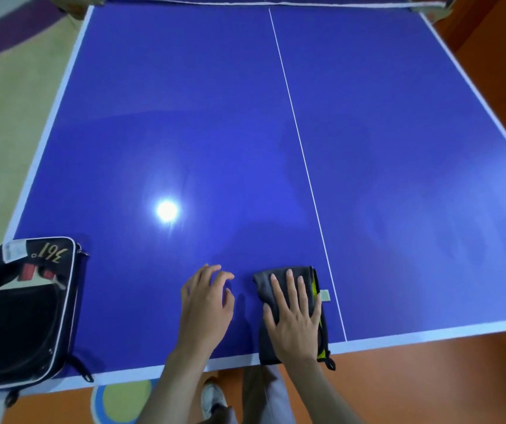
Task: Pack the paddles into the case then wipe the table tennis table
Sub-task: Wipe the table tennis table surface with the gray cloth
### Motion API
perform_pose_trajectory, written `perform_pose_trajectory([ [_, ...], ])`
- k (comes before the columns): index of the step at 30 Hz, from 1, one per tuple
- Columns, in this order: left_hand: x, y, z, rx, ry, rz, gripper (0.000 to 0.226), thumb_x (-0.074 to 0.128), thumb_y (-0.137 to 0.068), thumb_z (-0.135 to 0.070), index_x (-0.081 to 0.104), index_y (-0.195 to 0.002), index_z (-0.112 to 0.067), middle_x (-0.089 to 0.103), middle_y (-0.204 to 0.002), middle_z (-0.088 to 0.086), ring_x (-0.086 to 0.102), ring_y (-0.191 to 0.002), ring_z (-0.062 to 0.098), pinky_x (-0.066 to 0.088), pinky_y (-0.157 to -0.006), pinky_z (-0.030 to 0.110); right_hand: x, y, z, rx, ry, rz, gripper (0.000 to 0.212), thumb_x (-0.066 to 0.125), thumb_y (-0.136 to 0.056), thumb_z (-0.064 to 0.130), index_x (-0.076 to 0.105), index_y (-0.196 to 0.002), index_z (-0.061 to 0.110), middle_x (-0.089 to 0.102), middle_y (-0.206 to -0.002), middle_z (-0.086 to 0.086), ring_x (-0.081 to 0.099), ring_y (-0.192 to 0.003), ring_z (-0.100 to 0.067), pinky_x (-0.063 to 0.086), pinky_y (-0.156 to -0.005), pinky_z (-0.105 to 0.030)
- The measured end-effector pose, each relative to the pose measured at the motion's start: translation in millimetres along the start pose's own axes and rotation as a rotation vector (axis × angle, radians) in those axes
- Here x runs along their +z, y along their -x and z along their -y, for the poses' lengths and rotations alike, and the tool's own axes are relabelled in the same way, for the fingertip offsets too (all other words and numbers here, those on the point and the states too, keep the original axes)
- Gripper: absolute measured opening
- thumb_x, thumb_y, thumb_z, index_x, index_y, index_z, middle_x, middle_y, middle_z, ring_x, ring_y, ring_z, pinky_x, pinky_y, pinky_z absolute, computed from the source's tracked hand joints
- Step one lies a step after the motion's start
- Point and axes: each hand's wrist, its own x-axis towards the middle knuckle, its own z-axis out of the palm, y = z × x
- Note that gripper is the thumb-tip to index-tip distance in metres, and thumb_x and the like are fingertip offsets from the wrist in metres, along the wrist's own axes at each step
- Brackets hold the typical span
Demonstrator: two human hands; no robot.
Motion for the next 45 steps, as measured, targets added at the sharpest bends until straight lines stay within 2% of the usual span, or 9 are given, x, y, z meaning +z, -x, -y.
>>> perform_pose_trajectory([
  [10, 13.3, -97.0, -10.6, -0.095, 0.025, -0.087, 0.029, 0.071, -0.089, -0.006, 0.067, -0.112, -0.024, 0.060, -0.129, -0.005, 0.050, -0.135, 0.023, 0.041, -0.105, 0.043, -10.3, -150.0, 2.5, -0.019, -0.028, -0.029, 0.069, 0.036, -0.101, 0.057, 0.014, -0.164, 0.042, 0.008, -0.174, 0.006, 0.006, -0.160, -0.018, 0.010, -0.127, -0.059],
  [14, 24.8, -145.0, -15.0, -0.091, 0.013, -0.050, 0.035, 0.073, -0.088, -0.006, 0.066, -0.117, -0.025, 0.055, -0.139, -0.002, 0.046, -0.140, 0.026, 0.043, -0.106, 0.046, -13.8, -227.3, 8.4, -0.045, -0.034, -0.025, 0.068, 0.035, -0.101, 0.057, 0.014, -0.164, 0.042, 0.008, -0.174, 0.005, 0.005, -0.160, -0.018, 0.010, -0.127, -0.059],
  [18, 38.0, -191.5, -24.6, -0.154, 0.038, -0.073, 0.044, 0.062, -0.097, -0.022, 0.055, -0.140, -0.026, 0.046, -0.153, -0.003, 0.039, -0.146, 0.022, 0.040, -0.113, 0.045, -14.1, -310.0, 13.1, -0.098, -0.058, -0.043, 0.068, 0.039, -0.100, 0.056, 0.019, -0.163, 0.042, 0.010, -0.174, 0.005, 0.008, -0.160, -0.018, 0.009, -0.127, -0.057],
  [21, 47.6, -216.7, -37.9, -0.202, 0.063, -0.097, 0.050, 0.041, -0.098, -0.040, 0.048, -0.146, -0.028, 0.046, -0.153, -0.005, 0.039, -0.147, 0.021, 0.038, -0.114, 0.043, -14.6, -369.7, 20.6, -0.095, -0.067, -0.063, 0.066, 0.039, -0.099, 0.056, 0.025, -0.162, 0.042, 0.015, -0.173, 0.005, 0.012, -0.160, -0.019, 0.010, -0.127, -0.056],
  [23, 52.6, -230.7, -45.9, -0.238, 0.072, -0.086, 0.054, 0.037, -0.098, -0.043, 0.043, -0.150, -0.030, 0.044, -0.155, -0.007, 0.035, -0.149, 0.020, 0.033, -0.116, 0.039, -14.2, -402.5, 26.9, -0.083, -0.080, -0.081, 0.065, 0.038, -0.098, 0.055, 0.027, -0.161, 0.042, 0.017, -0.173, 0.005, 0.014, -0.159, -0.020, 0.010, -0.127, -0.057],
  [28, 56.1, -263.3, -58.8, -0.290, 0.096, -0.024, 0.056, 0.056, -0.101, -0.028, 0.038, -0.154, -0.032, 0.038, -0.159, -0.009, 0.027, -0.152, 0.014, 0.031, -0.121, 0.040, -15.6, -473.3, 38.7, -0.093, -0.089, -0.065, 0.064, 0.034, -0.100, 0.055, 0.024, -0.162, 0.042, 0.015, -0.173, 0.005, 0.012, -0.160, -0.020, 0.007, -0.126, -0.058],
  [33, 49.1, -280.0, -57.1, -0.297, 0.077, -0.037, 0.058, 0.060, -0.099, -0.025, 0.039, -0.153, -0.030, 0.040, -0.158, -0.008, 0.029, -0.150, 0.015, 0.030, -0.120, 0.039, -25.0, -537.2, 44.2, -0.108, -0.107, -0.019, 0.065, 0.030, -0.101, 0.058, 0.019, -0.162, 0.044, 0.010, -0.174, 0.006, 0.007, -0.160, -0.019, 0.001, -0.127, -0.058],
  [39, 38.4, -254.9, -58.5, -0.324, 0.097, -0.053, 0.058, 0.058, -0.101, -0.026, 0.036, -0.154, -0.032, 0.035, -0.160, -0.009, 0.022, -0.152, 0.012, 0.020, -0.119, 0.032, -31.9, -566.4, 36.9, -0.179, -0.088, 0.073, 0.061, 0.024, -0.106, 0.057, 0.010, -0.163, 0.044, 0.003, -0.174, 0.006, -0.001, -0.160, -0.019, -0.001, -0.127, -0.056],
  [45, 35.1, -222.7, -65.4, -0.284, 0.102, -0.056, 0.058, 0.056, -0.101, -0.026, 0.036, -0.155, -0.030, 0.033, -0.161, -0.006, 0.021, -0.153, 0.016, 0.024, -0.123, 0.038, -25.4, -488.0, 27.4, -0.143, -0.103, 0.003, 0.059, 0.026, -0.107, 0.050, 0.013, -0.164, 0.041, 0.005, -0.174, 0.005, 0.002, -0.160, -0.019, 0.002, -0.128, -0.053],
])
